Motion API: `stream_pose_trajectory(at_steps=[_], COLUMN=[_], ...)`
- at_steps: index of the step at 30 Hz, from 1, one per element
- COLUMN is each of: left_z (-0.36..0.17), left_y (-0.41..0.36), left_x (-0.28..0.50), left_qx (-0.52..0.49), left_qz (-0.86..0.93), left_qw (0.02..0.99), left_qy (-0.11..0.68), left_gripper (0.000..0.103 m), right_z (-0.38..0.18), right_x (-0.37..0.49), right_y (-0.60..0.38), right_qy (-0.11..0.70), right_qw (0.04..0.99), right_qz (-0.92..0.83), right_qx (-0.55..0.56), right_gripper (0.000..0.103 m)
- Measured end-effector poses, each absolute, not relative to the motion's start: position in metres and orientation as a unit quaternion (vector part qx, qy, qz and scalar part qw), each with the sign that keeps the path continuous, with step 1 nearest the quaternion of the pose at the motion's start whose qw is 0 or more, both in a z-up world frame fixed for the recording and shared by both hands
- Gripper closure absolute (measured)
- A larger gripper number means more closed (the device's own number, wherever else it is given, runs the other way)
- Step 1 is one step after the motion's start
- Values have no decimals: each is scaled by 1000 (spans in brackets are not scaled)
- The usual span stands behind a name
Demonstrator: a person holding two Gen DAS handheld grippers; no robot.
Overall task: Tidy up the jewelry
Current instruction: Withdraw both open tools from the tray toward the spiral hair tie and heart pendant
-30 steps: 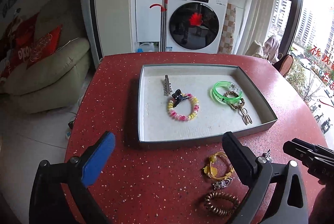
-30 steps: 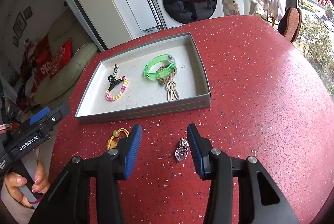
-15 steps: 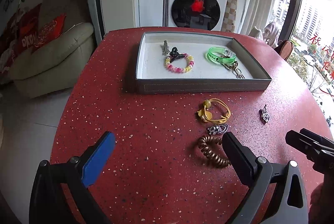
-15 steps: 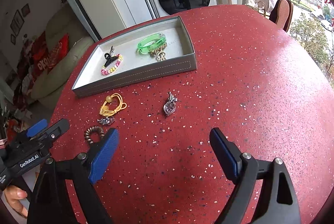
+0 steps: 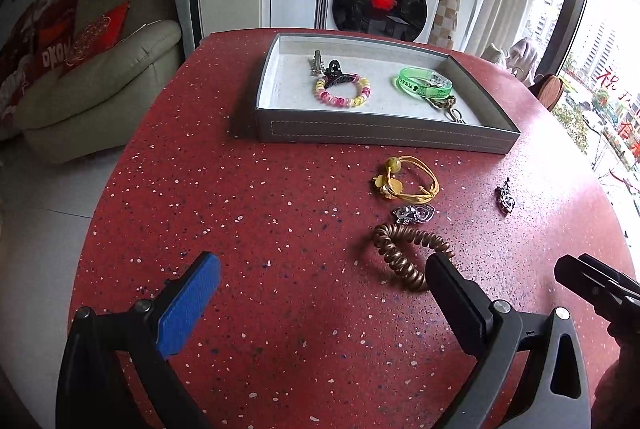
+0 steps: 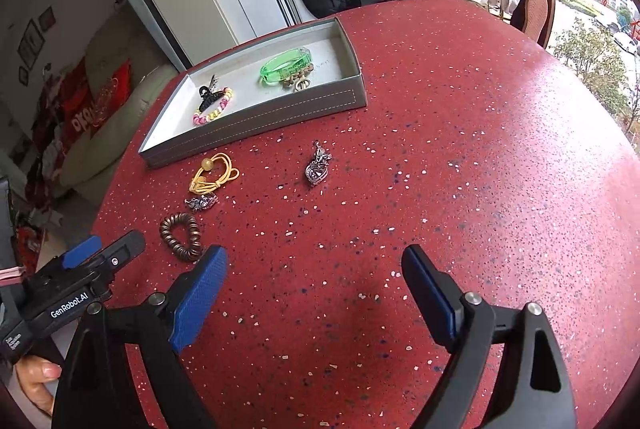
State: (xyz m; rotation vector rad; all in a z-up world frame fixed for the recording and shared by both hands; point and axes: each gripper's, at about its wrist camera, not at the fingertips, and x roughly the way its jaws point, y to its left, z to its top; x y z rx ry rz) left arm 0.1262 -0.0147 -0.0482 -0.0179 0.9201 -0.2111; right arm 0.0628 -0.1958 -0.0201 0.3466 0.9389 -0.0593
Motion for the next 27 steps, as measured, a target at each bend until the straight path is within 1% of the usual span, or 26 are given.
stream_pose_trajectory(at_steps=[13, 27], left_z=[-63, -69], left_y=[-25, -31], left_x=[133, 141], left_qx=[-6, 4], left_qz=[-86, -72], left_qw=[880, 880], left_qy=[468, 470], left_gripper=[0, 0], right_z=[-24, -28], right_x=[69, 120], right_y=[-203, -201], right_qy=[459, 482], right_qw=[872, 865], right_qz=[-41, -43], right_qx=[162, 132], right_gripper=[12, 12])
